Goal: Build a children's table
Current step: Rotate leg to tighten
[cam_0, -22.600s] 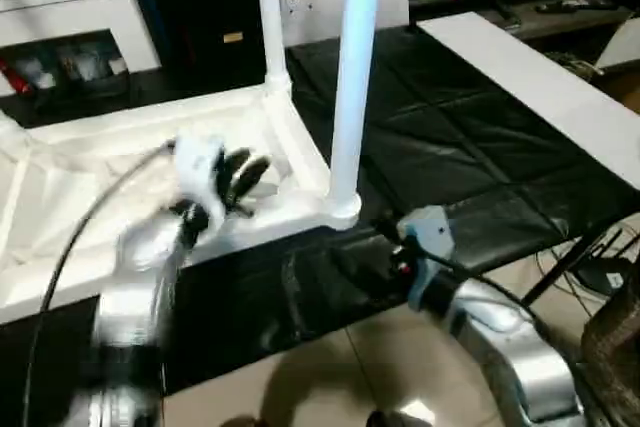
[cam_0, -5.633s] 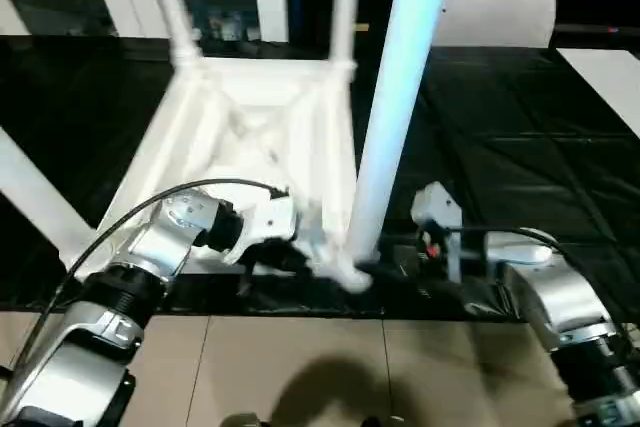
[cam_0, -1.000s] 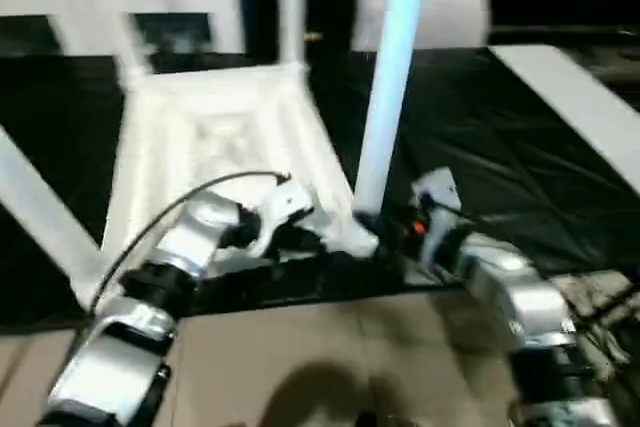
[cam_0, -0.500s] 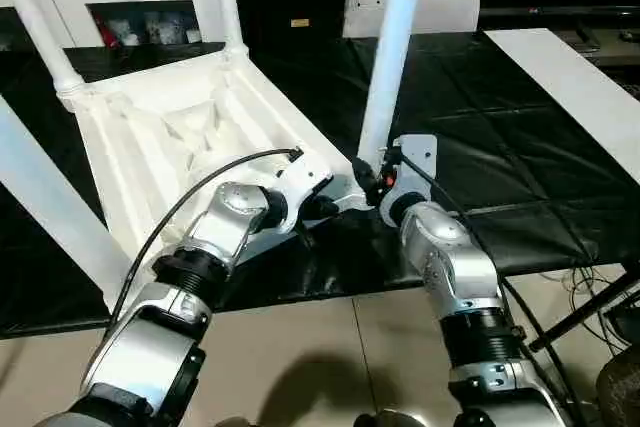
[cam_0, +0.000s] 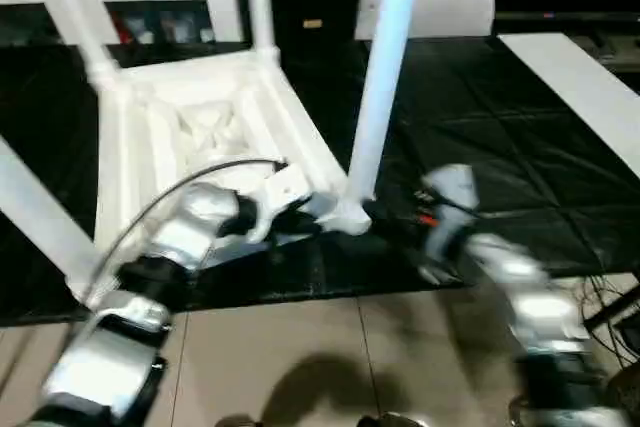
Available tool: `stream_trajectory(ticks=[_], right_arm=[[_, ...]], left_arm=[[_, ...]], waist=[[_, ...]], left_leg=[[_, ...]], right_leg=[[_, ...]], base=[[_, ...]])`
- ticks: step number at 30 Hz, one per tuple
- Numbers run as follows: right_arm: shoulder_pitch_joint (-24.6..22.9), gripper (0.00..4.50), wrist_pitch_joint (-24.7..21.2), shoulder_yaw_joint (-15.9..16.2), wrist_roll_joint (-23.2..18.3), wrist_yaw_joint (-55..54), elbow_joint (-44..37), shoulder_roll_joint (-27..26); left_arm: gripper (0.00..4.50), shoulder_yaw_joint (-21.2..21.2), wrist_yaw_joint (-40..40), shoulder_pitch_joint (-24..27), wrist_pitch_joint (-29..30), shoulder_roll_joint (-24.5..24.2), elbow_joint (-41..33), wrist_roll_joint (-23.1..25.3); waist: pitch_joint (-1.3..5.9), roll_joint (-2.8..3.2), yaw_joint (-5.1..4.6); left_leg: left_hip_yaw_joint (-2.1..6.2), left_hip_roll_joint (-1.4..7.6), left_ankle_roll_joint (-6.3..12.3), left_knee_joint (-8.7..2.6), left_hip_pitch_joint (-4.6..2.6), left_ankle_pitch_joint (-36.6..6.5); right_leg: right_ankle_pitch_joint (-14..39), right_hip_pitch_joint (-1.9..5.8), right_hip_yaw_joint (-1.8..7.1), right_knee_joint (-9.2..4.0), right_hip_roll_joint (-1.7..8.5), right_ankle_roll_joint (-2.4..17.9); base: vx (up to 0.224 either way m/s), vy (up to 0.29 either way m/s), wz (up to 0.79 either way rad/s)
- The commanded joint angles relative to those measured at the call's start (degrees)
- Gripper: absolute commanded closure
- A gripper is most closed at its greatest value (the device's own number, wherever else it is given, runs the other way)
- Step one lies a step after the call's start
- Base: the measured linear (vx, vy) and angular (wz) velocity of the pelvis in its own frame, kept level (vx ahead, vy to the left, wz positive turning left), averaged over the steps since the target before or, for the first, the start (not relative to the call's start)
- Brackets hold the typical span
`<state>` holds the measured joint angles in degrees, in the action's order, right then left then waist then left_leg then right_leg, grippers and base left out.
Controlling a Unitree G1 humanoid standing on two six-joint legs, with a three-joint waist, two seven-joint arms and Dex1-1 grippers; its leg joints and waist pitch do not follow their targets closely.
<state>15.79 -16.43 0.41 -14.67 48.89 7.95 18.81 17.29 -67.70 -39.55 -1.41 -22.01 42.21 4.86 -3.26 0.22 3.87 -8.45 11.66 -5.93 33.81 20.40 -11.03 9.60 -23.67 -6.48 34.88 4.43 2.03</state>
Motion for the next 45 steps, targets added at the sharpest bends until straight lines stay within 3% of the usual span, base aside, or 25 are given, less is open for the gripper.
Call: stream_trajectory(ticks=[1, 5, 6, 7, 10, 11, 15, 22, 38, 40, 41, 45], right_arm=[[0.8, 0.38, -0.3, 0.5, -1.9, 4.8, -1.4, 0.8], [2.9, 0.38, -1.8, 2.9, -4.1, 14.7, -0.7, 5.8], [3.3, 0.38, -1.5, 3.6, -4.0, 16.4, -0.4, 6.5], [4.0, 0.38, -1.0, 4.6, -3.7, 18.5, 0.2, 7.3], [5.4, 0.38, -0.1, 6.6, -3.2, 22.1, 1.5, 8.5], [6.7, 0.38, 0.7, 8.2, -2.4, 24.6, 3.1, 8.9], [9.3, 0.53, 1.7, 10.8, -1.2, 28.0, 6.5, 9.0], [11.6, 1.30, 5.0, 14.2, 0.8, 30.7, 10.2, 8.0], [13.2, 2.49, 4.1, 14.6, -0.4, 32.4, 13.0, 6.0], [13.0, 2.52, 2.9, 14.2, -1.1, 32.3, 12.5, 5.6], [12.8, 2.52, 2.5, 14.1, -1.4, 32.1, 12.3, 5.4], [12.1, 2.55, 0.9, 13.6, -2.3, 30.8, 11.2, 4.4]], left_arm=[[4.50, 2.8, -5.3, 0.4, -2.9, 0.2, -2.1, 0.3], [4.50, 4.3, -11.8, 0.6, -4.5, -1.6, -3.2, -1.0], [4.50, 4.7, -12.9, 0.5, -4.8, -1.9, -3.4, -1.0], [4.50, 5.1, -14.3, 0.5, -5.1, -2.2, -3.6, -1.2], [4.50, 5.7, -16.8, 0.3, -6.3, -2.5, -3.6, -1.4], [4.50, 6.3, -18.7, 0.1, -7.2, -2.6, -3.6, -1.3], [4.50, 7.3, -20.1, -0.5, -8.6, -2.3, -3.4, -0.7], [4.50, 7.5, -19.9, -1.5, -10.0, -1.7, -1.9, 0.0], [4.50, 7.3, -19.5, -1.8, -11.0, -1.6, -0.5, 0.5], [4.50, 7.1, -19.2, -1.7, -10.5, -1.6, -0.4, 0.5], [4.50, 7.0, -19.1, -1.6, -10.4, -1.6, -0.5, 0.5], [4.50, 6.3, -18.1, -1.3, -8.8, -1.1, -0.7, -0.1]], waist=[[4.14, 0.23, 0.25], [3.80, -0.14, 0.93], [3.89, 0.10, 1.42], [3.91, -0.22, 1.43], [3.93, -0.05, 1.94], [4.01, -0.34, 2.14], [4.18, -0.44, 2.63], [4.13, -0.52, 2.75], [4.32, -0.31, 3.59], [4.31, -0.38, 3.64], [4.32, -0.11, 3.69], [4.25, -0.27, 3.62]], left_leg=[[-0.50, 1.10, 5.29, -3.48, 0.31, -8.8], [-0.66, 1.26, 4.62, -3.66, -0.18, -10.7], [-0.73, 1.44, 4.51, -3.63, -0.46, -10.6], [-0.77, 1.56, 4.44, -3.64, -0.45, -10.3], [-0.84, 1.61, 4.15, -3.64, -0.39, -10.4], [-0.85, 1.62, 4.12, -3.61, -0.37, -10.1], [-0.91, 1.70, 3.95, -3.52, -0.36, -8.8], [-0.92, 1.61, 3.83, -3.52, -0.15, -8.4], [-0.97, 1.73, 3.69, -3.47, -0.34, -8.0], [-0.96, 1.69, 3.57, -3.50, -0.32, -8.1], [-0.90, 1.72, 3.46, -3.53, -0.35, -8.2], [-0.94, 1.68, 3.14, -3.55, -0.33, -8.7]], right_leg=[[13.9, 4.51, 3.44, -4.93, 3.77, 8.5], [19.6, 4.20, 3.26, -5.48, 3.81, 8.2], [19.4, 3.99, 3.37, -5.40, 3.93, 8.5], [18.8, 3.95, 3.43, -5.32, 3.93, 8.6], [18.6, 4.01, 3.34, -5.13, 3.94, 8.8], [18.4, 4.01, 3.32, -5.07, 4.05, 8.9], [17.0, 3.99, 3.34, -4.68, 4.07, 9.3], [17.3, 4.10, 3.28, -4.69, 4.00, 8.6], [16.3, 4.01, 3.34, -4.48, 4.00, 8.7], [16.7, 4.06, 3.32, -4.56, 4.00, 8.4], [16.8, 4.05, 3.30, -4.52, 4.02, 8.4], [17.5, 4.03, 3.26, -4.68, 3.99, 8.2]], base=[[0.000, 0.000, 0.00], [0.000, 0.000, 0.00], [0.000, 0.000, 0.00], [0.000, 0.000, 0.00], [0.000, 0.000, 0.00], [0.000, 0.000, 0.00], [0.000, 0.000, 0.00], [0.000, 0.000, 0.00], [0.000, 0.000, 0.00], [0.000, 0.000, 0.00], [0.000, 0.000, 0.00], [0.000, 0.000, 0.00]])
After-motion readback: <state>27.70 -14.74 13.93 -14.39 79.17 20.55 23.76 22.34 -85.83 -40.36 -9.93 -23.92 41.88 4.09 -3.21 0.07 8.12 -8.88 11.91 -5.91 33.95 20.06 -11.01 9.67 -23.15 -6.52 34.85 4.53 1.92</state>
